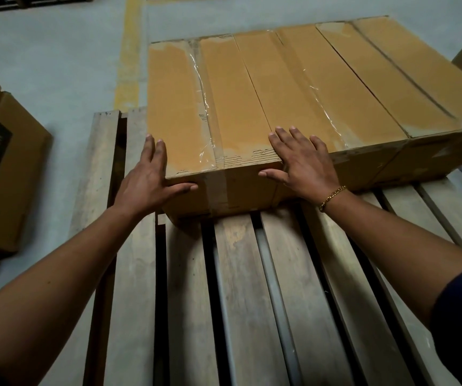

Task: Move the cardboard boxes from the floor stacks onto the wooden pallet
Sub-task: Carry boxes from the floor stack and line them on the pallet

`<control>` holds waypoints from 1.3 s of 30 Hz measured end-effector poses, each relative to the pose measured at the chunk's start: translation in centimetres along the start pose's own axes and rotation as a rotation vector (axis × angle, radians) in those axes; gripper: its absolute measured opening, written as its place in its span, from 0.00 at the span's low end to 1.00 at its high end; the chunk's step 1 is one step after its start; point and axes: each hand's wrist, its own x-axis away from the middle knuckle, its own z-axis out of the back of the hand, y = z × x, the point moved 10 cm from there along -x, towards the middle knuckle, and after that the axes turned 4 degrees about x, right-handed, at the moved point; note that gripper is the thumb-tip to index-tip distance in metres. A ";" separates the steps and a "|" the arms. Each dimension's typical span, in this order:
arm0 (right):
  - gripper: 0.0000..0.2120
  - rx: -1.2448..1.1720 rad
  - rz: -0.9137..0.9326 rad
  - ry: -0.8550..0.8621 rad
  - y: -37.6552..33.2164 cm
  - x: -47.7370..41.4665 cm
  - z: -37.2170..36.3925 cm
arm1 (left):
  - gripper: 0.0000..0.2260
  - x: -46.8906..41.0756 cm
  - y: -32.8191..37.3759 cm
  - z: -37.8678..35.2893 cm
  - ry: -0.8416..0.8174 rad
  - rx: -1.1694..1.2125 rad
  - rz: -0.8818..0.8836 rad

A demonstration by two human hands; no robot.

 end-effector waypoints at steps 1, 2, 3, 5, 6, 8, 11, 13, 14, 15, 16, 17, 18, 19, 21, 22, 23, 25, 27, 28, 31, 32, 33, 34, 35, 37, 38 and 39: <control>0.43 0.000 0.001 0.001 0.0 0.0 0.0 | 0.56 0.0 0.0 0.0 0.000 0.001 0.001; 0.43 0.001 0.002 0.001 0.0 0.0 0.0 | 0.56 0.0 -0.1 0.0 0.001 -0.001 0.001; 0.43 0.003 0.002 0.002 0.0 0.0 -0.1 | 0.56 0.0 -0.1 0.0 0.003 -0.003 -0.002; 0.43 0.000 0.002 0.005 0.0 0.0 -0.1 | 0.56 0.1 -0.1 0.0 0.003 -0.005 -0.007; 0.43 -0.006 0.001 0.006 0.0 0.0 -0.1 | 0.56 0.1 0.0 0.0 0.003 -0.006 -0.010; 0.44 -0.014 -0.001 0.005 0.0 0.0 -0.2 | 0.56 0.1 0.0 0.0 0.005 -0.013 -0.013; 0.46 -0.010 -0.002 0.004 0.1 0.0 -0.2 | 0.56 0.1 -0.1 0.0 0.006 -0.011 -0.015; 0.47 -0.013 -0.004 0.000 0.1 0.0 -0.2 | 0.56 0.0 -0.1 0.1 0.005 -0.010 -0.016; 0.47 -0.016 -0.004 0.000 0.1 0.0 -0.2 | 0.56 0.1 -0.1 0.1 0.004 -0.009 -0.017; 0.48 -0.018 -0.003 0.000 0.1 0.0 -0.2 | 0.56 0.1 -0.1 0.1 0.005 -0.009 -0.017; 0.48 -0.020 -0.002 0.001 0.0 0.0 -0.2 | 0.56 0.1 -0.1 0.1 0.007 -0.008 -0.020; 0.48 -0.021 -0.002 0.003 0.0 0.0 -0.2 | 0.56 0.1 -0.1 0.2 0.009 -0.009 -0.024; 0.47 -0.022 -0.004 0.006 0.0 -0.1 -0.2 | 0.56 0.1 0.0 0.2 0.012 -0.012 -0.030; 0.47 -0.021 -0.007 0.010 0.1 -0.1 -0.2 | 0.55 0.0 0.0 0.2 0.014 -0.015 -0.035; 0.47 -0.020 -0.014 0.019 0.1 -0.1 -0.1 | 0.55 0.0 0.1 0.3 0.018 -0.019 -0.043; 0.47 -0.020 -0.017 0.025 0.1 -0.1 -0.1 | 0.55 -0.1 0.1 0.2 0.017 -0.020 -0.045; 0.47 -0.020 -0.020 0.033 0.0 -0.1 -0.1 | 0.55 -0.1 0.1 0.2 0.017 -0.021 -0.046; 0.46 -0.023 -0.021 0.043 0.0 -0.1 -0.2 | 0.55 -0.2 0.0 0.2 0.016 -0.026 -0.049; 0.45 -0.028 -0.025 0.053 0.0 -0.2 -0.2 | 0.55 -0.3 0.0 0.2 0.018 -0.031 -0.057; 0.45 -0.028 -0.027 0.057 0.1 -0.1 -0.2 | 0.54 -0.3 0.0 0.3 0.018 -0.033 -0.062; 0.44 -0.017 -0.026 0.062 0.1 -0.1 -0.2 | 0.54 -0.3 0.1 0.4 0.018 -0.046 -0.076; 0.44 -0.017 -0.025 0.064 0.0 -0.1 -0.2 | 0.54 -0.3 0.1 0.4 0.017 -0.055 -0.081; 0.44 -0.017 -0.025 0.067 0.0 -0.1 -0.2 | 0.53 -0.3 0.1 0.4 0.017 -0.065 -0.086; 0.44 -0.017 -0.025 0.069 0.0 -0.1 -0.2 | 0.53 -0.3 0.1 0.4 0.016 -0.074 -0.092; 0.44 -0.018 -0.025 0.071 0.0 -0.1 -0.2 | 0.53 -0.3 0.1 0.4 0.015 -0.082 -0.098; 0.44 -0.020 -0.025 0.081 0.0 -0.2 -0.1 | 0.52 -0.4 0.1 0.5 0.015 -0.094 -0.107; 0.44 -0.019 -0.025 0.087 0.1 -0.2 -0.1 | 0.52 -0.4 0.1 0.5 0.015 -0.097 -0.108; 0.44 -0.018 -0.024 0.091 0.1 -0.2 -0.1 | 0.52 -0.4 0.1 0.5 0.015 -0.100 -0.109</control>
